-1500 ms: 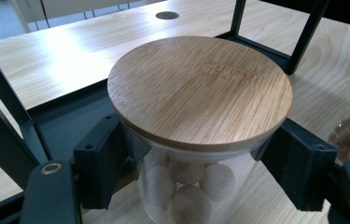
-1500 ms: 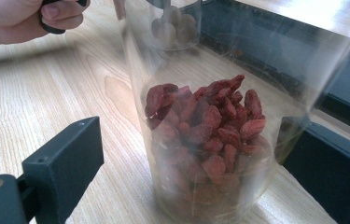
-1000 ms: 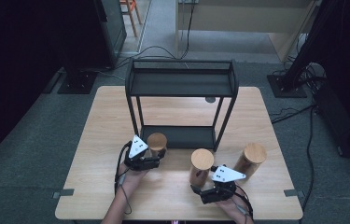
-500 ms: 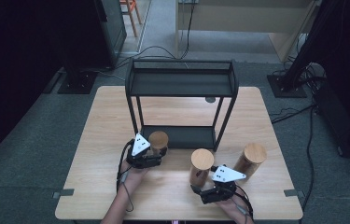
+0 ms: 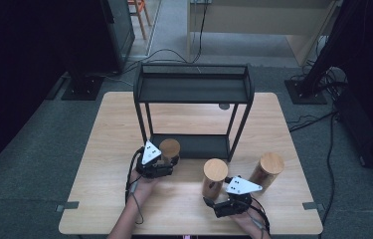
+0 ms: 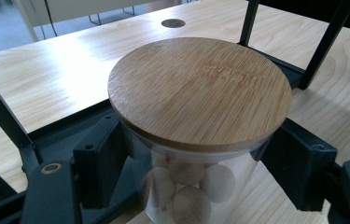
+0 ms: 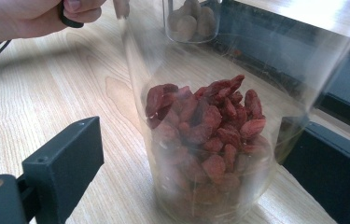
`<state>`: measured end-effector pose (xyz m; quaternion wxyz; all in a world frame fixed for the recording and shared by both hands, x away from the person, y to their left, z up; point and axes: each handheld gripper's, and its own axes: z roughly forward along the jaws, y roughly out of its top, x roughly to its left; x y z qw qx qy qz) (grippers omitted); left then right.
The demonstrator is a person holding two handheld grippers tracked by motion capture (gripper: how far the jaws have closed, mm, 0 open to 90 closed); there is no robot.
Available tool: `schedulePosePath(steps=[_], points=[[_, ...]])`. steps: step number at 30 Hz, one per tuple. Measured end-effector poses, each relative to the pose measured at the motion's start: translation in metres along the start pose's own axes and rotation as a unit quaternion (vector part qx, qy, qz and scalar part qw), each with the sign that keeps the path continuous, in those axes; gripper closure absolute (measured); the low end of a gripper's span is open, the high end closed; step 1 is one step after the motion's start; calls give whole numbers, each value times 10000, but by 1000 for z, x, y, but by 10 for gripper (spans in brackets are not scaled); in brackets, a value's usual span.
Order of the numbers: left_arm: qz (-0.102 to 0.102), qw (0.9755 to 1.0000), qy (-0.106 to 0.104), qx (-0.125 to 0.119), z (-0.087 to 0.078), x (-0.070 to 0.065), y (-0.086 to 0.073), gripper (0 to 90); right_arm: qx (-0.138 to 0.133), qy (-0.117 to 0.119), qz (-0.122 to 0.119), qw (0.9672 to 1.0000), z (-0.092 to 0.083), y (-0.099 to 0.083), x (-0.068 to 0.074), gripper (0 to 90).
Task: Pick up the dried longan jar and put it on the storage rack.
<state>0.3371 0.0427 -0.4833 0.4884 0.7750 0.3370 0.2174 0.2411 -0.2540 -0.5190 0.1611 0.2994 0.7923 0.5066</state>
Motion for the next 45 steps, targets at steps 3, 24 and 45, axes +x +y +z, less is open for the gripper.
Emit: schedulePosePath(steps=[3,24,45], points=[[-35,10000,-6,7,2,1,1,262,-1,1,2,10000,0,0,0,61],[-108,9999,52,-24,12,5,1,262,-2,-5,-8,10000,0,0,0,61],[-92,9999,23,-84,18,2,6,262,0,-2,-3,10000,0,0,0,61]])
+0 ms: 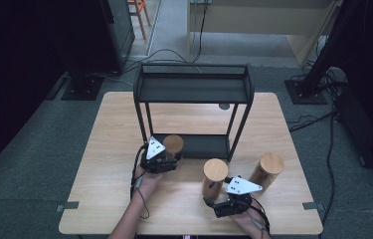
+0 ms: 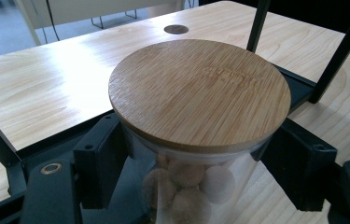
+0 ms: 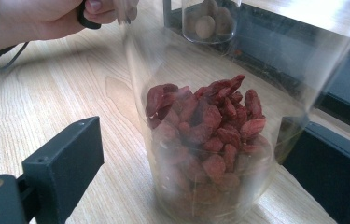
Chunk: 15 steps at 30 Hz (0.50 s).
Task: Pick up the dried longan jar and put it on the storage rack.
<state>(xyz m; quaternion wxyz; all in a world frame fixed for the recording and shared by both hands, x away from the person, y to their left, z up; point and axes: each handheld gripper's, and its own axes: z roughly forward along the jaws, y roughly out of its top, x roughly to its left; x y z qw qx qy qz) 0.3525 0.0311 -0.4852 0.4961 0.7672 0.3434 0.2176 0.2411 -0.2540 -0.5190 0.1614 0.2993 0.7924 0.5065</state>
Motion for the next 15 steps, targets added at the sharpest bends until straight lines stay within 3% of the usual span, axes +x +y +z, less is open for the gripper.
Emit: schedulePosePath(steps=[15], points=[[-10,10000,96,18,8,1,5,262,-1,0,2,10000,0,0,0,62]])
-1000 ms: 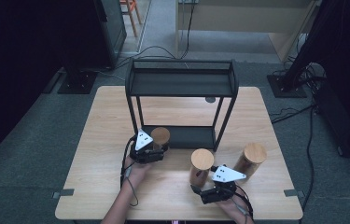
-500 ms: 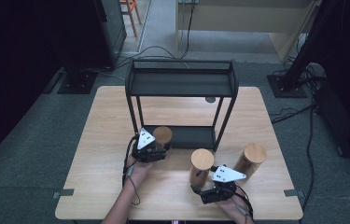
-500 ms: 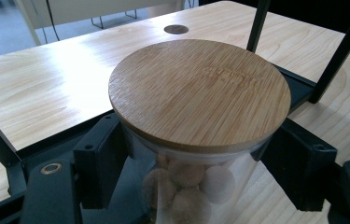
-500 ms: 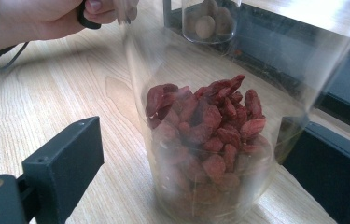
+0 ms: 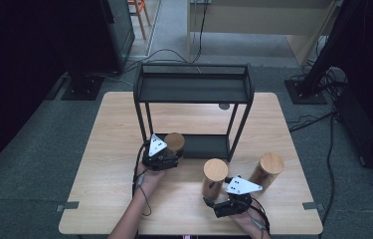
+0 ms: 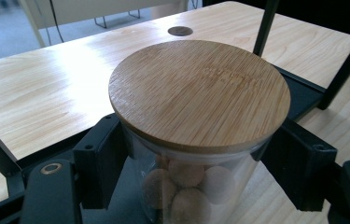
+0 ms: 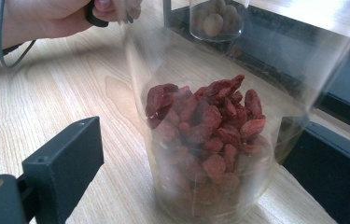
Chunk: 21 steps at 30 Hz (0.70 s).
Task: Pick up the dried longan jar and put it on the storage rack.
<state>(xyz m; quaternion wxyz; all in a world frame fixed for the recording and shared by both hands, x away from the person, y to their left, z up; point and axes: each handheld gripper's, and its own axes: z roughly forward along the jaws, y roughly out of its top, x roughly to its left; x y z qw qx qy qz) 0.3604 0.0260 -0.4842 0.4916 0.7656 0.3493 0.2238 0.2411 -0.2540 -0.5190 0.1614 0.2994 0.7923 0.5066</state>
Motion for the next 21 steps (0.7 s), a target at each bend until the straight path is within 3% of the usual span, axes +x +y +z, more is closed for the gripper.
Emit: schedulePosePath(steps=[21], points=[[-185,9996,201,-7,11,4,4,262,1,-2,-4,10000,0,0,0,61]])
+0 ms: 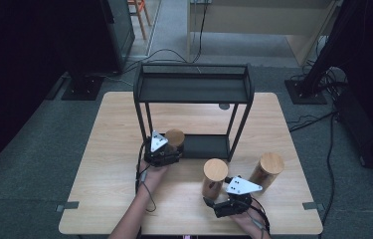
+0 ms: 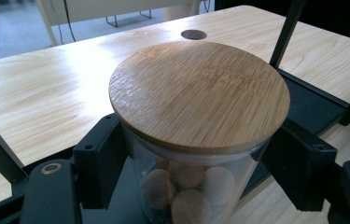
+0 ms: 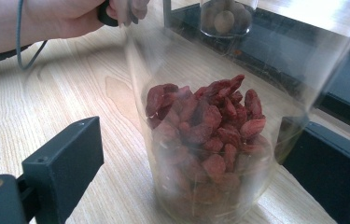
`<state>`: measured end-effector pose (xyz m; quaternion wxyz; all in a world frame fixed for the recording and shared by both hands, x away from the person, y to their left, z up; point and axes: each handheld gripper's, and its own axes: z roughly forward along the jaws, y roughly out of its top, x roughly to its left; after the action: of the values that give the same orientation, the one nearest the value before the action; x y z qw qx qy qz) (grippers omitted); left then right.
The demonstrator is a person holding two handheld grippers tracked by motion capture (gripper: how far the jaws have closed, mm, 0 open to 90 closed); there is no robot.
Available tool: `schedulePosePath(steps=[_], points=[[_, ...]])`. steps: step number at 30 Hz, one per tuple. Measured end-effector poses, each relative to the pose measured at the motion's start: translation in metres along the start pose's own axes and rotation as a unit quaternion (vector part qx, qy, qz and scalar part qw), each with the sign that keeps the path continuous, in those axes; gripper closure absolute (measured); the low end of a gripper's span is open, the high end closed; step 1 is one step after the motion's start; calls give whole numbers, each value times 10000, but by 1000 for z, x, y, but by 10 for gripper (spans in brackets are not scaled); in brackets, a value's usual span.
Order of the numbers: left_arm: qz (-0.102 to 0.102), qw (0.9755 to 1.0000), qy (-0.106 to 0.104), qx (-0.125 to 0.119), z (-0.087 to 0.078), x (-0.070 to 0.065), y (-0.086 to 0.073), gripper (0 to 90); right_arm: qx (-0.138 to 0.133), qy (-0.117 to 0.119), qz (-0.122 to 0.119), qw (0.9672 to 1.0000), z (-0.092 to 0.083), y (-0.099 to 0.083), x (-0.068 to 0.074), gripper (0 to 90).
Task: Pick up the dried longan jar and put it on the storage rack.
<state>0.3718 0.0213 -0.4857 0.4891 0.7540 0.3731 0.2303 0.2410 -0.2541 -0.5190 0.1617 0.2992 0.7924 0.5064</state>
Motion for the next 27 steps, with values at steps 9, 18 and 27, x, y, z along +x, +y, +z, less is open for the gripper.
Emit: schedulePosePath(steps=[9,18,27], points=[[-18,10000,42,-11,4,2,0,262,-1,-2,0,10000,0,0,0,61],[10,9999,102,-20,10,3,1,262,-2,3,6,10000,0,0,0,61],[0,9999,117,-33,15,4,3,262,-4,8,12,10000,0,0,0,61]])
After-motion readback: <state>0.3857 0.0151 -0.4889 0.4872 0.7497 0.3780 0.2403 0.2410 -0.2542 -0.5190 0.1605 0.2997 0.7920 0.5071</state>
